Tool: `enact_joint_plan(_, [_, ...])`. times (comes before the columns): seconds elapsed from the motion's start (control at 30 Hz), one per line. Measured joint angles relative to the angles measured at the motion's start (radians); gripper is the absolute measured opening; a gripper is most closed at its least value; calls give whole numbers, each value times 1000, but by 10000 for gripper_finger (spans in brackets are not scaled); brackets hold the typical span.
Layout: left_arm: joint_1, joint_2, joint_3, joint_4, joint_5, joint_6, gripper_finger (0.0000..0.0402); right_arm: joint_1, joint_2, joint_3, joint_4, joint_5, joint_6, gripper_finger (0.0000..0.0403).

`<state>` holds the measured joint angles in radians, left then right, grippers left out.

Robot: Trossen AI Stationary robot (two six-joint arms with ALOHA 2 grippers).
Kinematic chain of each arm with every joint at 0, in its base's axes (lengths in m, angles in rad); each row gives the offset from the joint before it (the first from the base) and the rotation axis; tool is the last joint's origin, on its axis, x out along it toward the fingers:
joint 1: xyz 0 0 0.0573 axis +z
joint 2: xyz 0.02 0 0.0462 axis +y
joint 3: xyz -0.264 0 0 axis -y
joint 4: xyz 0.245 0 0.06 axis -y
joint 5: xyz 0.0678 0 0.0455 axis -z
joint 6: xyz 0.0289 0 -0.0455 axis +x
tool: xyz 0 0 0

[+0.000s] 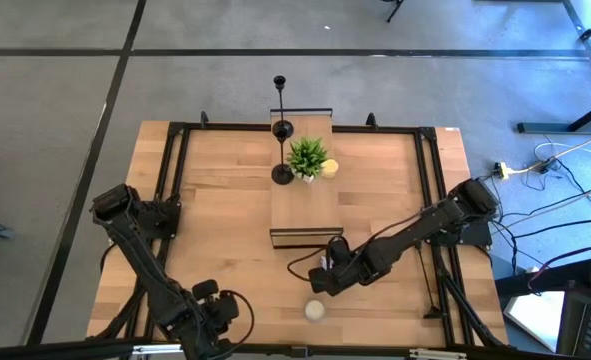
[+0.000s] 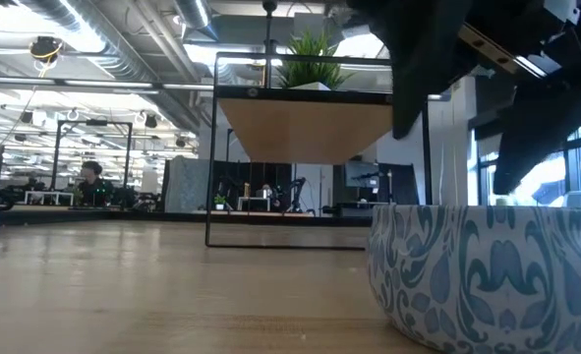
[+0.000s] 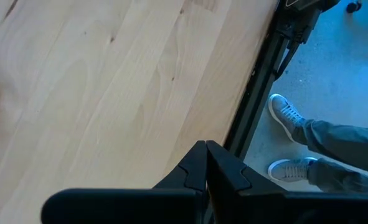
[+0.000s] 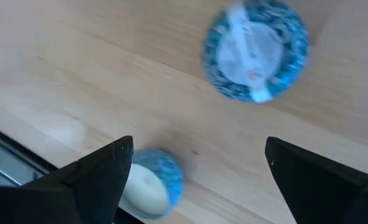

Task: Pick & Place candle stick holders
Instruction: Put the top blue scented candle on the shelf

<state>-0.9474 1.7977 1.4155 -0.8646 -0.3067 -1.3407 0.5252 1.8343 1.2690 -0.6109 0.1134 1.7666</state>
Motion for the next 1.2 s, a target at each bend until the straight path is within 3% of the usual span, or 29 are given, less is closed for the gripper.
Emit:
enact_joint_plan(0.23, [-7,0,0,0,-7,-11,2,60,0,0,142,218,2,360])
enact_joint_plan(0.37, [-16,0,0,0,-17,-27,2,111,0,0,189,360,19,331])
enact_joint_plan(0.5, [-22,0,0,-1,-41,-35,2,146,0,0,183,434,25,268])
enact_joint_plan(0.63, [-22,0,0,-8,-44,-35,2,168,0,0,239,444,-47,169])
enact_joint_plan(0.73, [-23,0,0,-24,-44,-35,2,182,0,0,430,396,-192,92])
enact_joint_plan(0.87, [-27,0,0,-39,-44,-35,2,184,0,0,741,179,-364,22])
enact_joint_plan(1.07, [-27,-1,0,-39,-44,-18,2,211,-1,0,1043,-26,-261,7])
enact_joint_plan(1.2, [-32,-1,1,-39,-33,-9,2,253,-1,0,1083,-121,-105,7])
